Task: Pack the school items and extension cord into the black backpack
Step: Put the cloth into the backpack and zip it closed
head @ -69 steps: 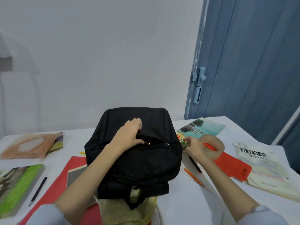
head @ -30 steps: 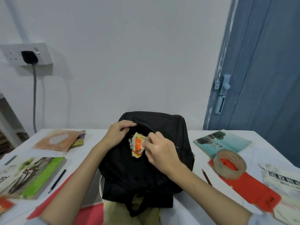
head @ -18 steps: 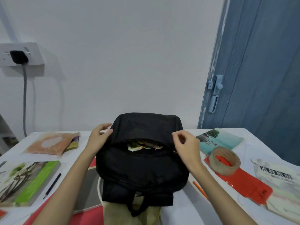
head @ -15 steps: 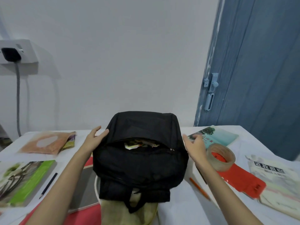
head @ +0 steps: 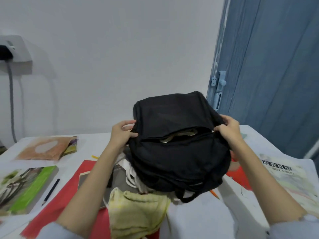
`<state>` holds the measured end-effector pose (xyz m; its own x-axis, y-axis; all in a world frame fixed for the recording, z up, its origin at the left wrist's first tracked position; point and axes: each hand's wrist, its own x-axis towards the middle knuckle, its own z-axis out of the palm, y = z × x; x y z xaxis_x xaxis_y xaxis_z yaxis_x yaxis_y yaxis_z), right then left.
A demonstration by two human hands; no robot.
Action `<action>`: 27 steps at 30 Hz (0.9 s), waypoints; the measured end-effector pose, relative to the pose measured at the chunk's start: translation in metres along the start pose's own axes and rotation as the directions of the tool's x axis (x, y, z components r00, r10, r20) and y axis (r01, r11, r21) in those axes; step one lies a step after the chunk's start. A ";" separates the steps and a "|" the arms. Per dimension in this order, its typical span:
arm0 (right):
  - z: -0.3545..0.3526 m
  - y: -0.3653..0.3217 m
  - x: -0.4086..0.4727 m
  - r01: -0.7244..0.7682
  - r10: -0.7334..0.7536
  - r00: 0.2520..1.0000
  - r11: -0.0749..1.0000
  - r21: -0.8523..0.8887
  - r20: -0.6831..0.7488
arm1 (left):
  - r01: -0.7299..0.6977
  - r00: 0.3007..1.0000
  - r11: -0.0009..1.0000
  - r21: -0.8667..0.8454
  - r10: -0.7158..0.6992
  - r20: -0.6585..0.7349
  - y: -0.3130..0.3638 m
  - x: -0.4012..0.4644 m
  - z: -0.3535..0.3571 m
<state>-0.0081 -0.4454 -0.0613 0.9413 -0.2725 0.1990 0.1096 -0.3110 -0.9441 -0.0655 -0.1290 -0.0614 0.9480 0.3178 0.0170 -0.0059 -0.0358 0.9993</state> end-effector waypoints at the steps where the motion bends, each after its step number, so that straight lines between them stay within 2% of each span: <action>1: -0.009 0.002 0.003 0.003 -0.003 1.000 1.000 -0.020 -0.028 | -0.023 1.000 0.999 -0.030 0.023 0.014 0.000 -0.002 0.008; 5: -0.025 0.017 0.005 -0.054 0.043 0.994 0.993 -0.107 -0.104 | -0.061 0.994 0.998 -0.018 0.062 0.088 -0.008 -0.004 0.027; 9: -0.025 0.032 0.003 -0.109 0.091 0.991 0.976 -0.190 -0.101 | -0.030 0.961 0.995 0.098 0.002 0.275 -0.027 -0.004 0.021; 12: -0.022 0.046 0.002 -0.136 0.119 0.989 0.960 -0.243 -0.083 | -0.105 0.959 0.972 0.208 0.043 0.281 -0.044 0.000 0.003; 15: -0.018 0.050 0.000 -0.136 0.121 0.990 0.948 -0.286 -0.069 | -0.241 0.944 0.845 0.477 0.089 0.318 -0.055 0.005 -0.013; 17: -0.015 0.046 0.001 -0.135 0.120 0.991 0.942 -0.309 -0.067 | -0.261 0.921 0.729 0.632 -0.007 0.389 -0.059 0.008 -0.022; 20: -0.010 0.042 0.000 -0.144 0.125 0.988 0.954 -0.263 -0.090 | -0.302 0.831 0.610 0.733 -0.208 0.515 -0.069 0.015 -0.038; 21: -0.008 0.042 0.000 -0.156 0.133 0.985 0.957 -0.243 -0.109 | -0.321 0.815 0.582 0.747 -0.232 0.531 -0.073 0.016 -0.041; 22: -0.007 0.042 0.000 -0.168 0.142 0.981 0.961 -0.219 -0.130 | -0.331 0.821 0.557 0.762 -0.229 0.524 -0.076 0.015 -0.043; 25: -0.003 0.039 0.001 -0.231 0.202 0.964 0.958 -0.170 -0.174 | -0.375 0.878 0.503 0.779 -0.077 0.473 -0.081 0.013 -0.045; 27: -0.002 0.036 0.004 -0.264 0.235 0.954 0.952 -0.156 -0.186 | -0.376 0.888 0.587 0.717 0.008 0.460 -0.075 0.011 -0.051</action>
<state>-0.0014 -0.4596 -0.0944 0.8647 -0.5020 0.0172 -0.1941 -0.3656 -0.9103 -0.0711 -0.0747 -0.1341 0.9881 -0.1535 0.0085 -0.1321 -0.8197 0.5573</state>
